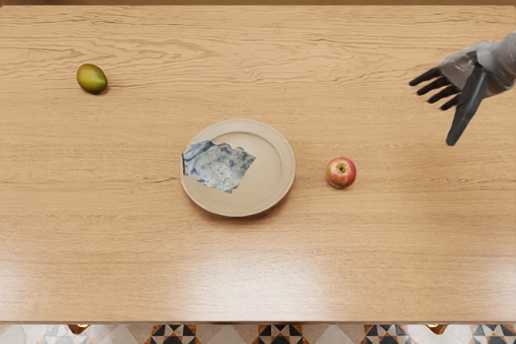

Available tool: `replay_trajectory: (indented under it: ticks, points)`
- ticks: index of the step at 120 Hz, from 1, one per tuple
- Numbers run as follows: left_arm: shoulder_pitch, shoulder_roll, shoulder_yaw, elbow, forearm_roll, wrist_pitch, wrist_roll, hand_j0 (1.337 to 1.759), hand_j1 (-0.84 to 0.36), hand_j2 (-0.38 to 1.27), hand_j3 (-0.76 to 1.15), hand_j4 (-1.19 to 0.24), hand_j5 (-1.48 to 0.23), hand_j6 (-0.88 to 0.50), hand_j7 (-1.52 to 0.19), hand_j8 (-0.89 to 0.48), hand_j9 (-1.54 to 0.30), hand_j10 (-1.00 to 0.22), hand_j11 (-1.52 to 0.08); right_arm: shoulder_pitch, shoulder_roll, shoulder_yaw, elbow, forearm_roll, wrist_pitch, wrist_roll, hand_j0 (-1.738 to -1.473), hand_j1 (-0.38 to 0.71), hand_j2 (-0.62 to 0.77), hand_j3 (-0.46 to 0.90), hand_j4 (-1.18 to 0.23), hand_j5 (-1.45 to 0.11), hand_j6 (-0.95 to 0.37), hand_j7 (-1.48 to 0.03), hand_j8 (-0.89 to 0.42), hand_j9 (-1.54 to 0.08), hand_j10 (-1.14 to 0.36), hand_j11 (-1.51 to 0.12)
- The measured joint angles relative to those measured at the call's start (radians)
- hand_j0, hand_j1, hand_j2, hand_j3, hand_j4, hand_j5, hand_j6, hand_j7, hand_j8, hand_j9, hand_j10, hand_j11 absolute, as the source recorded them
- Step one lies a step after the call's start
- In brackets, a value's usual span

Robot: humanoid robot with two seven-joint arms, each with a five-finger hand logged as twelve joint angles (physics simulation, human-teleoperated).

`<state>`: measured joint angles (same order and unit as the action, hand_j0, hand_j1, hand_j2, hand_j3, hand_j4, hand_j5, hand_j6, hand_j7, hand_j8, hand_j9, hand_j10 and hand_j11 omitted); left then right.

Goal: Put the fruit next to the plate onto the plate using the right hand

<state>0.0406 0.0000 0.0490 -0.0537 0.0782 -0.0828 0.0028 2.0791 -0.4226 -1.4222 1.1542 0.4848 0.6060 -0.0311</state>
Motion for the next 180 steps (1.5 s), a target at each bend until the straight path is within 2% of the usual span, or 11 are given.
replay_trajectory:
  ticks: [16,28,39,53,62,71,83,97,136,170,180]
  points:
    - [-0.001,0.0,0.0,0.0,0.0,0.0,0.0,1.658,0.35,0.0,0.0,0.0,0.0,0.0,0.0,0.0,0.0,0.0,0.0,-0.009,0.003,-0.01,-0.019,-0.031,0.004,-0.008,-1.658,-0.35,0.0,0.0,0.0,0.0,0.0,0.0,0.0,0.0,0.0,0.0]
    - [0.0,0.0,0.0,0.0,0.0,0.0,0.0,1.658,0.35,0.0,0.0,0.0,0.0,0.0,0.0,0.0,0.0,0.0,0.0,0.036,0.104,-0.006,-0.016,-0.064,0.004,-0.171,-1.658,-0.35,0.0,0.0,0.0,0.0,0.0,0.0,0.0,0.0,0.0,0.0]
    - [-0.001,0.0,0.0,0.0,0.0,0.0,0.0,1.658,0.35,0.0,0.0,0.0,0.0,0.0,0.0,0.0,0.0,0.0,0.0,0.079,0.214,0.006,-0.002,-0.086,0.005,-0.284,-1.658,-0.35,0.0,0.0,0.0,0.0,0.0,0.0,0.0,0.0,0.0,0.0]
    - [-0.001,0.0,0.0,0.0,0.0,0.0,0.0,1.658,0.35,0.0,0.0,0.0,0.0,0.0,0.0,0.0,0.0,0.0,0.0,0.098,0.262,0.104,0.008,-0.097,0.005,-0.421,-1.658,-0.35,0.0,0.0,0.0,0.0,0.0,0.0,0.0,0.0,0.0,0.0]
    - [0.0,0.0,0.0,0.0,0.0,0.0,0.0,1.658,0.35,0.0,0.0,0.0,0.0,0.0,0.0,0.0,0.0,0.0,0.0,0.053,0.273,0.23,0.007,-0.1,-0.007,-0.498,-1.658,-0.35,0.0,0.0,0.0,0.0,0.0,0.0,0.0,0.0,0.0,0.0]
    - [0.0,0.0,0.0,0.0,0.0,0.0,0.0,1.658,0.35,0.0,0.0,0.0,0.0,0.0,0.0,0.0,0.0,0.0,0.0,-0.057,0.278,0.423,0.005,-0.154,-0.108,-0.54,-1.658,-0.35,0.0,0.0,0.0,0.0,0.0,0.0,0.0,0.0,0.0,0.0]
    - [0.001,0.0,0.0,0.0,0.0,0.0,0.0,1.658,0.35,0.0,0.0,0.0,0.0,0.0,0.0,0.0,0.0,0.0,0.0,-0.143,0.28,0.627,0.008,-0.213,-0.232,-0.565,-1.658,-0.35,0.0,0.0,0.0,0.0,0.0,0.0,0.0,0.0,0.0,0.0]
    - [-0.001,0.0,0.0,0.0,0.0,0.0,0.0,1.658,0.35,0.0,0.0,0.0,0.0,0.0,0.0,0.0,0.0,0.0,0.0,-0.185,0.282,0.72,0.012,-0.239,-0.338,-0.575,-1.658,-0.35,0.0,0.0,0.0,0.0,0.0,0.0,0.0,0.0,0.0,0.0]
    - [0.0,0.0,0.0,0.0,0.0,0.0,0.0,1.658,0.35,0.0,0.0,0.0,0.0,0.0,0.0,0.0,0.0,0.0,0.0,-0.229,0.224,0.755,0.044,-0.309,-0.509,-0.58,-1.658,-0.34,0.0,0.0,-0.01,-0.01,-0.01,-0.01,-0.01,-0.01,-0.01,-0.01]
    - [0.0,0.0,0.0,0.0,0.0,0.0,0.0,1.658,0.35,0.0,0.0,0.0,0.0,0.0,0.0,0.0,0.0,0.0,0.0,-0.377,0.204,0.798,0.048,-0.453,-0.712,-0.58,-1.658,-0.23,-0.02,0.0,-0.1,-0.13,-0.1,-0.13,-0.1,-0.13,-0.1,-0.13]
    - [0.0,0.0,0.0,0.0,0.0,0.0,0.0,1.658,0.35,0.0,0.0,0.0,0.0,0.0,0.0,0.0,0.0,0.0,0.0,-0.388,0.181,0.811,0.105,-0.49,-0.782,-0.58,-1.658,-0.21,-0.02,0.0,-0.12,-0.15,-0.12,-0.15,-0.12,-0.15,-0.12,-0.15]
